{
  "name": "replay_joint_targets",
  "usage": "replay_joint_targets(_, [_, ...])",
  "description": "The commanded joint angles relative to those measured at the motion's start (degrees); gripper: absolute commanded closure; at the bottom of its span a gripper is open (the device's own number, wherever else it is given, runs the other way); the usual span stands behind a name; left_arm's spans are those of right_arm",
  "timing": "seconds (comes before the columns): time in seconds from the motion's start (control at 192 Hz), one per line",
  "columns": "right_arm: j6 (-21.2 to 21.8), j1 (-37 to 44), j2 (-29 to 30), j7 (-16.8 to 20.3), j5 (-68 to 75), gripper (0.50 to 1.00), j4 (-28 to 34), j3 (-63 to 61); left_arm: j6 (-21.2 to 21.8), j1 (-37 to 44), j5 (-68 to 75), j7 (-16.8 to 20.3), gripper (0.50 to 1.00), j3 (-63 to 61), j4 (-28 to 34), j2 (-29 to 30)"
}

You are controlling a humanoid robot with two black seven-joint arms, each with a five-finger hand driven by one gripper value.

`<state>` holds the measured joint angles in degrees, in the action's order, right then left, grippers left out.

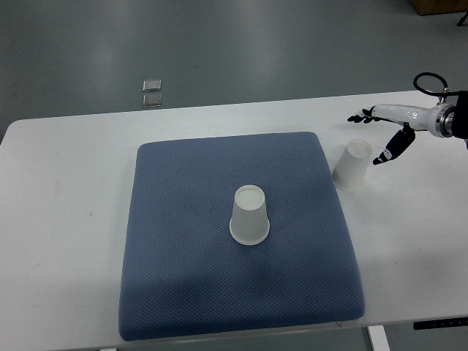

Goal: Stack paper cups
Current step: 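Reach the right hand down toward the white cup beside the pad, then close the right hand fingers around the white cup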

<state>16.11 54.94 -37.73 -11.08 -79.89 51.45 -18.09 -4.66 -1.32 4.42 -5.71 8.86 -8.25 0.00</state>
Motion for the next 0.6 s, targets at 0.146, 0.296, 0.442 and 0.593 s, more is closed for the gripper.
replay_joint_targets(0.146, [-1.7, -0.01, 1.34, 0.0, -1.58, 0.597, -1.0, 2.01, 0.0, 0.0, -0.03, 0.0, 0.5, 0.02, -0.02, 0.0])
replay_joint_targets(0.296, [-2.84, -0.01, 2.04, 0.0, -2.02, 0.609, -1.17, 3.77, 0.0, 0.0, -0.03, 0.0, 0.5, 0.02, -0.02, 0.0])
replay_joint_targets(0.442, [-3.72, -0.01, 2.13, 0.0, -2.11, 0.632, -1.17, 4.91, 0.0, 0.0, -0.03, 0.17, 0.5, 0.02, -0.02, 0.0])
replay_joint_targets(0.593, [-3.81, -0.01, 2.31, 0.0, -2.11, 0.666, -1.26, 5.0, 0.0, 0.0, -0.03, 0.0, 0.5, 0.02, -0.01, 0.0])
